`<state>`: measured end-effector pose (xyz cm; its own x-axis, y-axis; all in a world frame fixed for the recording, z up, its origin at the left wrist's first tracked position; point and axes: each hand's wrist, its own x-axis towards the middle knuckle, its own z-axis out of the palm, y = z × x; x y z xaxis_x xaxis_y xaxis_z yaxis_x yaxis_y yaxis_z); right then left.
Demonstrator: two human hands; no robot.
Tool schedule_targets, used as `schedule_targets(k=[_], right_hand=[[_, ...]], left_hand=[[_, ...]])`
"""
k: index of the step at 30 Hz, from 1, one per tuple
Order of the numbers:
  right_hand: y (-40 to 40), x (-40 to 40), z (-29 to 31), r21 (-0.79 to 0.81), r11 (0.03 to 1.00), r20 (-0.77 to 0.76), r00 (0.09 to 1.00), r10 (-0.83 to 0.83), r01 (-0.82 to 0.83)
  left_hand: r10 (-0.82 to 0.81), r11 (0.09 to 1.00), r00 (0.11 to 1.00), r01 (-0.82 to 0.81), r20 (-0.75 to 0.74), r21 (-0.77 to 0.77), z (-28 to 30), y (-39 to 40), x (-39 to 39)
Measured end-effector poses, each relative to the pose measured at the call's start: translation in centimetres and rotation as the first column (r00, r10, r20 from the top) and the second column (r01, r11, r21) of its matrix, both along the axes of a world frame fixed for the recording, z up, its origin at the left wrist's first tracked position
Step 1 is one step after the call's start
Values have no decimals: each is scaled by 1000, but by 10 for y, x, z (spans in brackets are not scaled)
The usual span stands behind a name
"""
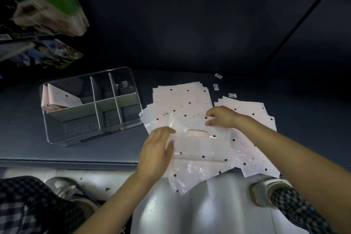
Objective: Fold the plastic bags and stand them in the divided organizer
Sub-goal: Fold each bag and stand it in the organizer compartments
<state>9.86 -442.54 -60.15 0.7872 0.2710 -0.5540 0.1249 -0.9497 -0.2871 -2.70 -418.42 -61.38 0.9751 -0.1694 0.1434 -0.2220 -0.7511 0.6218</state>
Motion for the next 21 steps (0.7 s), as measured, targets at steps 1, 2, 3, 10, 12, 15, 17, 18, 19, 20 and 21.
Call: schedule_targets(k=[1, 2, 3, 10, 12, 15, 17, 18, 19, 20, 21], right_hand=[[1, 2, -5, -17, 1000, 4, 1000, -9, 9], [2, 4, -9, -24, 999, 2, 1000, -25, 25], [3, 5, -13, -16, 999, 0, 999, -43, 43], [10, 5, -33, 1, 990, 14, 990, -142, 142], [12, 4, -36, 9, 987, 8, 987, -161, 161], [14, 4, -39, 6, 983, -11, 983, -184, 184], [16, 5, -41, -8, 980, -10, 980, -201, 201], [17, 5, -40, -19, 979, -7, 980, -201, 201], [18, 5, -39, -31, 979, -3, 980, -200, 200], [19, 5, -38, -40, 979, -2, 980, -201, 201], [19, 5, -38, -47, 979, 0, 980, -201, 201]], left_hand=[[-94, 994, 996, 94, -4, 63, -5, -4, -5], [-172, 977, 985, 174, -29, 124, -11, -8, -10], [-234, 956, 971, 240, -56, 169, -17, -12, -16], [-360, 791, 899, 435, -248, 431, -49, -14, -41], [-376, 751, 879, 474, -293, 459, -59, -9, -45], [-374, 735, 884, 468, -281, 491, -63, -7, -46], [-355, 738, 885, 463, -301, 491, -61, -5, -45], [-358, 728, 889, 456, -284, 512, -61, -4, -44], [-371, 703, 888, 459, -270, 543, -59, -3, -44], [-376, 695, 883, 470, -282, 544, -57, -1, -44], [-365, 702, 878, 478, -308, 528, -53, -1, -43]])
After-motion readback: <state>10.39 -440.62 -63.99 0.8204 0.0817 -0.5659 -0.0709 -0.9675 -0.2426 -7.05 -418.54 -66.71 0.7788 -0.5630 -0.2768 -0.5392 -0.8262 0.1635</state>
